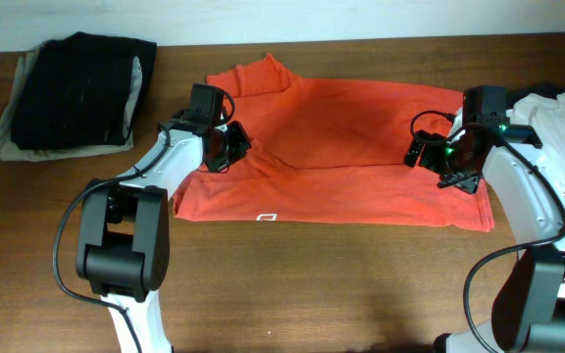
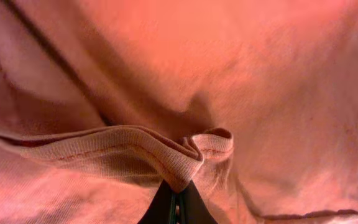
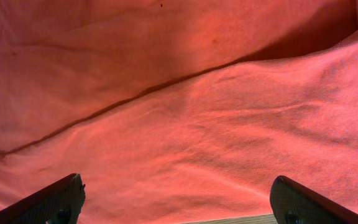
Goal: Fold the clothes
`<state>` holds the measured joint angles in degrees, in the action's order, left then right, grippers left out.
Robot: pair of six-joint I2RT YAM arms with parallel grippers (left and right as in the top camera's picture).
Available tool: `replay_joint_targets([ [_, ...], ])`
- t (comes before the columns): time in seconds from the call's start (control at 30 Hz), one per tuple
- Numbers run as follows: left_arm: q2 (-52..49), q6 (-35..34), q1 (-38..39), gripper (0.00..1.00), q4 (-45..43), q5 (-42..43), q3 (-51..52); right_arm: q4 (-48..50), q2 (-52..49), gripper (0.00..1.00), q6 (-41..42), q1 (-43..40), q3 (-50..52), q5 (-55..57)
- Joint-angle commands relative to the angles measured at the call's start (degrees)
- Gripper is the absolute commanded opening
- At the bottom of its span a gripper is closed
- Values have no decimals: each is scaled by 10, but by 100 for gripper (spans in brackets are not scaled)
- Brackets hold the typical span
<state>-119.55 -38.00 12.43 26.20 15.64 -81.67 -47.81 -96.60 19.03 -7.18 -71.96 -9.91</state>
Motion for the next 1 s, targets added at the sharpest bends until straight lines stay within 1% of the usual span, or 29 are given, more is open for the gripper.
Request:
replay_joint_targets([
  [0.0,21,5,-2,2,-24,-4,-14,0,-3,98,-3,4,-6,9],
  [0.17,20,5,6,2,-72,-10,-14,0,-3,99,-3,4,-6,9],
  [0.2,20,5,8,8,-75,-17,-14,0,-3,99,-3,4,-6,9],
  [0.23,20,5,10,19,-75,-28,-14,0,-3,99,-3,4,-6,9],
  [0.33,20,6,18,98,-68,-56,-14,0,-3,99,-3,4,-6,9],
  [0.5,22,7,12,99,-42,-55,-14,0,-3,99,-4,4,-6,10],
  [0.6,41,12,-7,99,8,-54,-14,-3,-3,99,-4,4,-6,10],
  [0.73,101,89,-32,99,64,-54,-14,-2,-3,99,-4,4,2,10],
  [0.83,147,143,-36,99,99,-54,-14,-2,-3,99,-4,4,4,10],
  [0.9,161,156,-35,98,132,-54,-14,-2,-3,99,-4,4,4,10],
  [0.97,162,159,-33,93,173,-48,-14,-3,-3,99,-4,4,4,10],
])
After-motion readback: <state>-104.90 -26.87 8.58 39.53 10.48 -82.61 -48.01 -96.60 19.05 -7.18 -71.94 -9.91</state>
